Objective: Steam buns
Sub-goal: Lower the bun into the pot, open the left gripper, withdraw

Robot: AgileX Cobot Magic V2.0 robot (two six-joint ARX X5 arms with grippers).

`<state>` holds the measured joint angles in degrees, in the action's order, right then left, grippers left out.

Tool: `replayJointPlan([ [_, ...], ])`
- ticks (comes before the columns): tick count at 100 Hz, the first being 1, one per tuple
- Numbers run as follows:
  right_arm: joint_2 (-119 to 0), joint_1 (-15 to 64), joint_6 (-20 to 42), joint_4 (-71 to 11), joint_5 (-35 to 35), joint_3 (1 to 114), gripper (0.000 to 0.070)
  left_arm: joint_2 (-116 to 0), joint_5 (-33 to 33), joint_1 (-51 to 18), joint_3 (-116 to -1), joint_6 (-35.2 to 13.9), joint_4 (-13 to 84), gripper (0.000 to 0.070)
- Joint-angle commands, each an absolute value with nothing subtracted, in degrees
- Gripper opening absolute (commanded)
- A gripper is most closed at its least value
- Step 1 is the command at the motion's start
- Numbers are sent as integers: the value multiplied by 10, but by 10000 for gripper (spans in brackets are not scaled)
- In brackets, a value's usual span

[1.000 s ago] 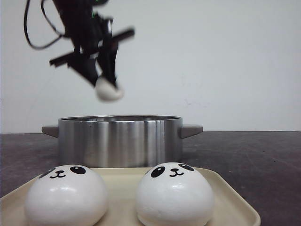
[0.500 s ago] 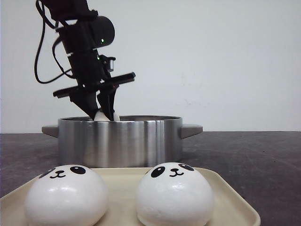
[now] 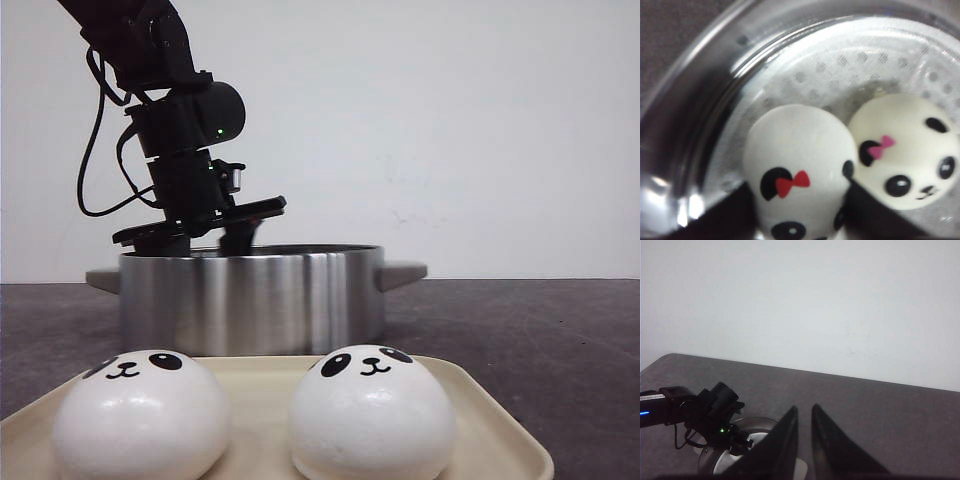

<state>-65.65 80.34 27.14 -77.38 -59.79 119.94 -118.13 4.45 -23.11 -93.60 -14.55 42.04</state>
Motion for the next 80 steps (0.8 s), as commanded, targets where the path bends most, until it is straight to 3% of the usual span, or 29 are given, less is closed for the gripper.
replayJointPlan([
  [1,-663,813,279,-819,-598,1211,44,-1193,40,-233,-951,-142,421,511],
  [38,-670,813,279,-819,-600,1211,44,-1193,43,-234,-1031,-143,483,516],
  [54,-679,812,281,-819,-581,1211,44,-1171,94,-236,-1104,-212,522,515],
  [62,-689,809,282,-819,-564,1211,44,-1134,112,-244,-1111,-208,505,514],
  [80,-700,776,290,-819,-509,1195,44,-1012,90,-270,-1111,-178,499,514],
])
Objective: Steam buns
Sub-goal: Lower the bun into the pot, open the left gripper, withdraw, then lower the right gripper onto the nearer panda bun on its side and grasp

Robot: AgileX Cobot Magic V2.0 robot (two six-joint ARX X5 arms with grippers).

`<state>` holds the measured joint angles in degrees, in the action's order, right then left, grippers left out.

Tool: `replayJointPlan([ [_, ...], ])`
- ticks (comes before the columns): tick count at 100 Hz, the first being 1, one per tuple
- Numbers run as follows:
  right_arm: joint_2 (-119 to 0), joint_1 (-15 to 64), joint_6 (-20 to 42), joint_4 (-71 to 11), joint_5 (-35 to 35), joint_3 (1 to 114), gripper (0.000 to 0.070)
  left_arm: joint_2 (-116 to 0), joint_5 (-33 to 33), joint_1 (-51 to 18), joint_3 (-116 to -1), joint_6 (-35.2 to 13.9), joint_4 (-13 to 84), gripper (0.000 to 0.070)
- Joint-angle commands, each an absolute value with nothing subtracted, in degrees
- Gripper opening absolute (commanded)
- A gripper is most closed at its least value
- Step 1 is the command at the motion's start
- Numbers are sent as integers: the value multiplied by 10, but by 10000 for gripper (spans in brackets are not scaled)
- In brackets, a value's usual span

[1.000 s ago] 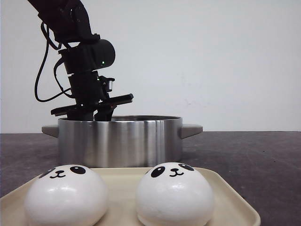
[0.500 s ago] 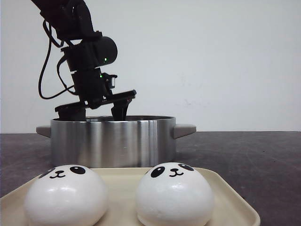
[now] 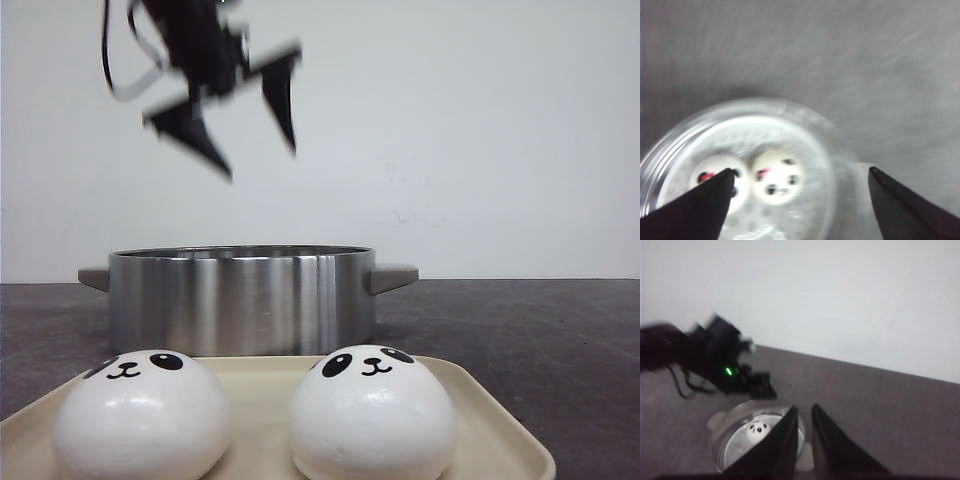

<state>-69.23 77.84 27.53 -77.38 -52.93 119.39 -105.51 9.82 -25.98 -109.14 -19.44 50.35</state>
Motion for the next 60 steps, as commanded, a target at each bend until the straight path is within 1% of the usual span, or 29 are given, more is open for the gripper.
replayJointPlan([
  [1,-700,773,293,-819,-506,1192,44,-1005,88,-271,-1111,-176,500,514],
  [10,-705,755,312,-819,-473,1156,44,-941,84,-286,-1111,-159,501,514],
  [19,-709,730,329,-819,-435,1101,44,-878,84,-299,-1111,-155,503,514],
  [28,-719,696,338,-812,-382,1029,44,-819,84,-316,-1111,-152,512,514],
  [33,-723,679,341,-799,-340,989,44,-789,84,-325,-1111,-145,523,514],
  [39,-727,661,341,-767,-291,936,44,-755,84,-336,-1111,-132,545,514],
  [46,-731,641,344,-703,-222,863,44,-718,83,-346,-1111,-126,578,513],
  [55,-734,619,362,-627,-132,788,44,-673,67,-350,-1111,-123,627,513],
  [60,-734,610,374,-598,-92,754,46,-648,53,-350,-1111,-120,651,514],
])
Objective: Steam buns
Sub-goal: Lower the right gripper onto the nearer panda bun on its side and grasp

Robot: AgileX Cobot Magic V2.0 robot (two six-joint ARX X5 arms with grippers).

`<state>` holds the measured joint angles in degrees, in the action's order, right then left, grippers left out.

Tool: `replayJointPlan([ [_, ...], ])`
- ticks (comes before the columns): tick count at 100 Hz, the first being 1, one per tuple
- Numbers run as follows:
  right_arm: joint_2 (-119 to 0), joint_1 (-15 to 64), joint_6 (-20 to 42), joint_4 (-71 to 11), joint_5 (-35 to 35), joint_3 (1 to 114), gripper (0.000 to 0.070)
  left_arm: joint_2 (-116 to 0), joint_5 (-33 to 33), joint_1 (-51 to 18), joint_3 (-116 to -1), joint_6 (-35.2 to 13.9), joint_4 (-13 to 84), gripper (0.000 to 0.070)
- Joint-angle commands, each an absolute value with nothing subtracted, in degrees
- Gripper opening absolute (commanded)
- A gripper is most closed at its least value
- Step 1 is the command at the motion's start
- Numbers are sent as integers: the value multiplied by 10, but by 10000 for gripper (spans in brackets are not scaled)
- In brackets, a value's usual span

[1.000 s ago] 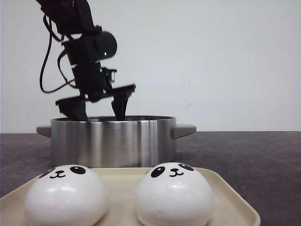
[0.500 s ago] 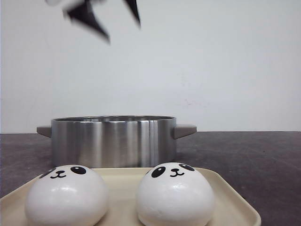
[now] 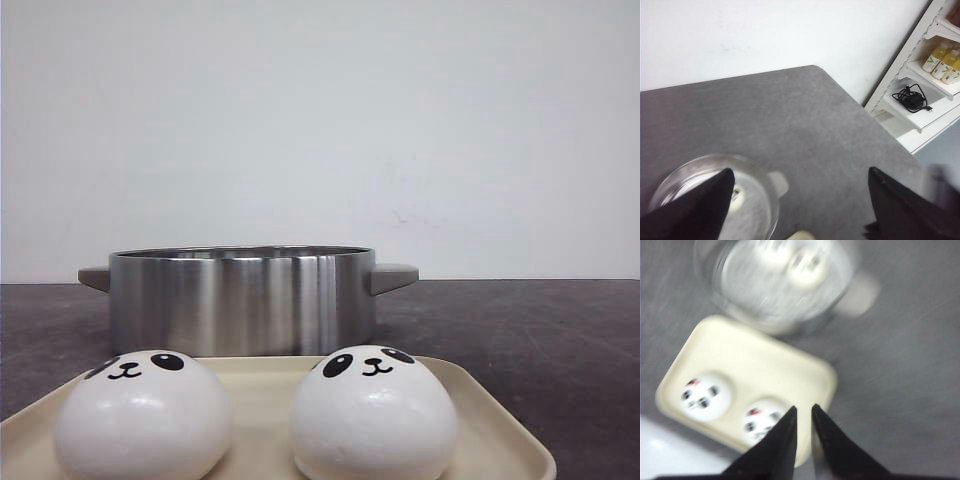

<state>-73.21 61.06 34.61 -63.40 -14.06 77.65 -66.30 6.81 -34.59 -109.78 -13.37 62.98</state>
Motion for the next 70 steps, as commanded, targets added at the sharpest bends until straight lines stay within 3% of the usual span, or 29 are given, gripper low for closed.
replayJointPlan([
  [1,-734,609,377,-594,-86,748,47,-643,51,-350,-1111,-119,655,513],
  [6,-734,605,390,-580,-60,721,78,-618,36,-350,-1111,-112,678,513],
  [10,-734,605,400,-578,-49,704,163,-599,21,-350,-1111,-106,694,513],
  [14,-734,605,405,-580,-38,690,308,-580,4,-350,-1111,-100,707,513],
  [21,-734,605,406,-586,-22,672,622,-547,-23,-350,-1111,-94,722,513],
  [24,-734,605,406,-586,-15,666,699,-533,-33,-350,-1111,-95,726,513],
  [50,-762,606,446,-558,18,656,680,-455,-48,-350,-1111,-95,724,511],
  [61,-793,606,451,-542,37,656,609,-445,-47,-350,-1111,-97,732,511],
  [70,-828,611,453,-535,42,656,601,-444,-47,-350,-1111,-97,746,511],
])
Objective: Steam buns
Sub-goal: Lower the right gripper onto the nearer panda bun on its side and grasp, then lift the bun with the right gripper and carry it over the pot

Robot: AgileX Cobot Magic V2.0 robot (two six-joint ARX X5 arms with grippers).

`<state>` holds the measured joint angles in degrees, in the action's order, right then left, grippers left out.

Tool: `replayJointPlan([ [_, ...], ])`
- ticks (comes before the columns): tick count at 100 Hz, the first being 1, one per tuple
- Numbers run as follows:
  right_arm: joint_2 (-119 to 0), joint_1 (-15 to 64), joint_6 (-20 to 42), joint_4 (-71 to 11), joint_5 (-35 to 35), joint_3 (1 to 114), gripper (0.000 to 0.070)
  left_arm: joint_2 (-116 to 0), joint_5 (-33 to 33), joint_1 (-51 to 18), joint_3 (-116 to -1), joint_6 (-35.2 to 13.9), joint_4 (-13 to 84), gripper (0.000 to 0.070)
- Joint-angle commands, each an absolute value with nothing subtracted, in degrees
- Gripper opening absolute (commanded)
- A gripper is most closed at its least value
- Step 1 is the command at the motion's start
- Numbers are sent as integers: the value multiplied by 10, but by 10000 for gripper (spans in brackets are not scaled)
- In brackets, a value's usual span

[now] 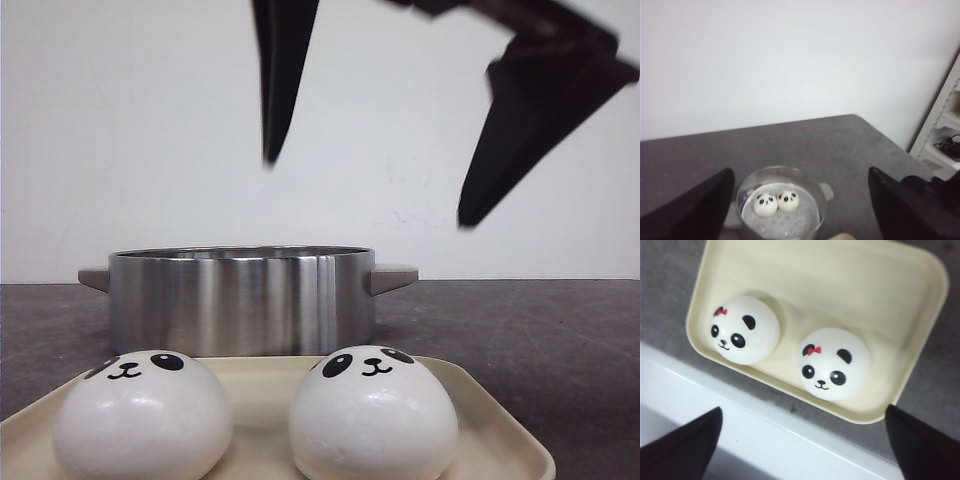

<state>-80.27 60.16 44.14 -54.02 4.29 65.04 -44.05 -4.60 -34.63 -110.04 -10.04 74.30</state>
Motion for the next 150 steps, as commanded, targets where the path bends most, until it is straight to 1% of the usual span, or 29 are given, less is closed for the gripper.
replayJointPlan([
  [1,-831,611,453,-534,42,656,601,-444,-47,-350,-1111,-97,748,511],
  [22,-913,610,448,-531,41,656,598,-444,-47,-350,-1111,-97,771,511],
  [34,-956,608,438,-521,40,656,550,-444,-47,-350,-1111,-96,779,511],
  [44,-985,604,431,-519,41,656,542,-444,-47,-350,-1111,-94,780,511],
  [54,-1002,599,430,-516,29,656,507,-444,-47,-350,-1111,-89,781,511],
  [68,-1008,591,430,-504,12,656,328,-444,-47,-350,-1111,-84,785,511],
  [73,-1008,589,430,-497,12,656,248,-444,-47,-350,-1111,-84,784,511],
  [76,-1008,588,430,-493,11,656,176,-444,-47,-350,-1111,-83,784,511],
  [78,-1008,587,430,-491,10,656,107,-444,-47,-350,-1111,-83,784,511],
  [79,-1008,587,429,-490,10,656,44,-444,-47,-350,-1111,-83,784,511],
  [81,-1008,587,427,-489,10,656,0,-444,-47,-350,-1111,-83,784,511],
  [85,-1007,587,423,-486,5,656,10,-444,-47,-350,-1111,-82,784,511],
  [96,-990,593,422,-486,1,660,9,-444,-47,-350,-1111,-82,784,511],
  [107,-940,619,419,-491,0,688,9,-444,-47,-350,-1111,-82,784,511],
  [120,-883,650,407,-488,-7,763,8,-444,-47,-350,-1111,-82,781,511],
  [131,-867,655,371,-483,-55,857,7,-444,-48,-350,-1110,-82,771,511],
  [136,-868,644,348,-478,-90,900,6,-444,-48,-350,-1110,-82,766,511],
  [140,-876,627,326,-466,-102,929,6,-444,-48,-350,-1110,-82,763,511],
  [144,-890,606,309,-452,-93,954,6,-444,-48,-350,-1110,-82,762,511],
  [150,-914,568,296,-442,-64,986,6,-444,-48,-350,-1110,-82,762,511],
])
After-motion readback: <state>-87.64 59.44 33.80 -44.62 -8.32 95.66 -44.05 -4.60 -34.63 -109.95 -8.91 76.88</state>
